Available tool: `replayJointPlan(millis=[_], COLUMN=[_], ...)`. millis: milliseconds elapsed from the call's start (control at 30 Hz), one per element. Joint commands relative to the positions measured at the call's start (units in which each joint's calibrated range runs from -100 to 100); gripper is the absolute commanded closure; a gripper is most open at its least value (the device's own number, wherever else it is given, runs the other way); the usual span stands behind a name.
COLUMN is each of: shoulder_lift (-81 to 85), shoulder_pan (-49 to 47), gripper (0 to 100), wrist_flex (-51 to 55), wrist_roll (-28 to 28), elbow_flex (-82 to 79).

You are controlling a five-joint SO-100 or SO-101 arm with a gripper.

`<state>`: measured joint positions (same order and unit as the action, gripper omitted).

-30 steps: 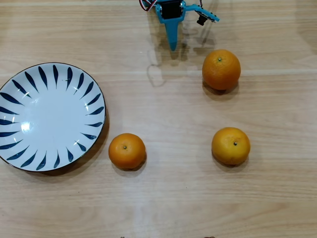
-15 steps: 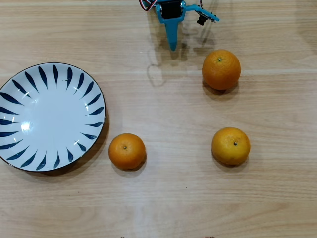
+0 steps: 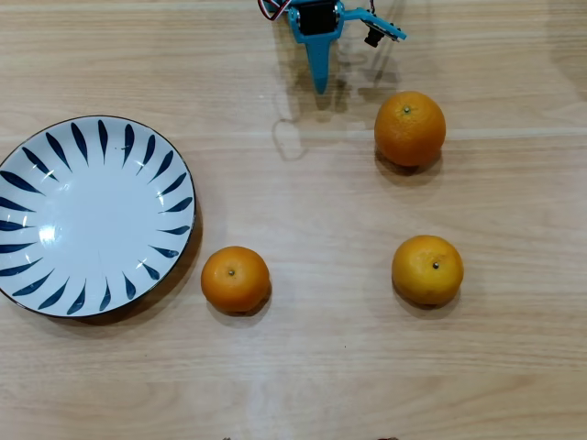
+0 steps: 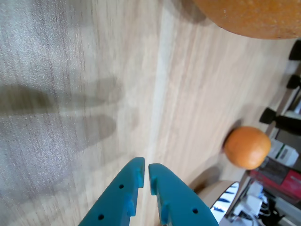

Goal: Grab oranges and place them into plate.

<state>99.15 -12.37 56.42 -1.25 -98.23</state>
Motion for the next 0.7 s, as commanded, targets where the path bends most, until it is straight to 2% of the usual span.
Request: replayJointPlan(millis=[0, 667], shoulder_lift=[0.5, 0.5], shoulder_pan=[0.3, 1.1], gripper=[98, 98], wrist_flex=[-0.2, -0.2], wrist_roll=[0.2, 0.2], elbow_flex=[0.0, -0.1])
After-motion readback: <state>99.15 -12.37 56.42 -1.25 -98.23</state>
